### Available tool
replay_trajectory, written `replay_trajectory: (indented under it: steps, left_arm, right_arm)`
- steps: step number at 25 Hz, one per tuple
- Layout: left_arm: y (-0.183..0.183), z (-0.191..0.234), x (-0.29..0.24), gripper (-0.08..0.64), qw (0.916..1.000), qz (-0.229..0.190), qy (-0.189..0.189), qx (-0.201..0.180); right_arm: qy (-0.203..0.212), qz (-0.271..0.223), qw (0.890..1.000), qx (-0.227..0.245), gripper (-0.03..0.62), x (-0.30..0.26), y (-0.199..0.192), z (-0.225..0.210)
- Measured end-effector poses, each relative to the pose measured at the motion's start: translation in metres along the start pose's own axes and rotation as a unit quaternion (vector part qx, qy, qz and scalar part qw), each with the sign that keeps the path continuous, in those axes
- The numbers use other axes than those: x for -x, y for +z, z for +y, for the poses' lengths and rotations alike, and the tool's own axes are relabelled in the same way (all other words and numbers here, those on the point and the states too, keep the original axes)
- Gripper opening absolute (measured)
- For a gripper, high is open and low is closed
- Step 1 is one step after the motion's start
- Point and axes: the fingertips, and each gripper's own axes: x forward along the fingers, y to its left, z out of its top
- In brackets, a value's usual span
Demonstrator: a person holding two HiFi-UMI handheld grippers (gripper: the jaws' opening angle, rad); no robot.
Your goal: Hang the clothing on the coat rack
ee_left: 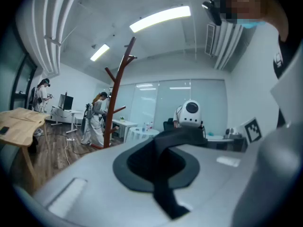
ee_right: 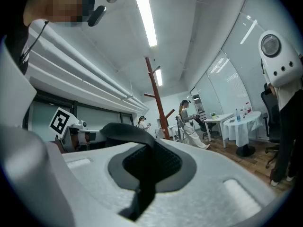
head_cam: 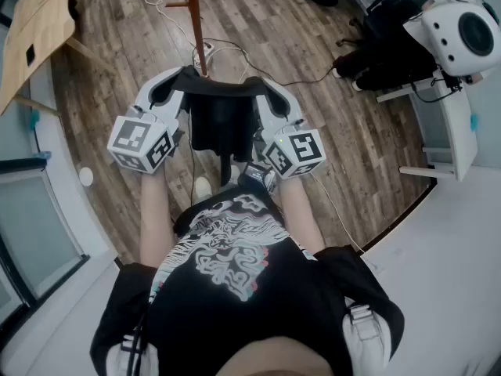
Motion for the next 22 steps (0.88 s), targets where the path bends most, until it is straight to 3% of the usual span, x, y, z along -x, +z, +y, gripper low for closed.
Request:
replay_trajectory:
  steps: [8,22]
  left_arm:
    - [-0.008,0.013,0.031,-0.006,0.9999,0.011,-0.011,0.000]
    - [0.005,0.010,0.046,-0.007,0.9996,0.004,0.018,-0.019]
  right_arm:
    - [-0.009,0.004,1.000,0.012,0.009,-0.005,-0.011,0.030]
    - [-0.004,-0.014,1.000,0.010,0.009,-0.002,0.004,0.039]
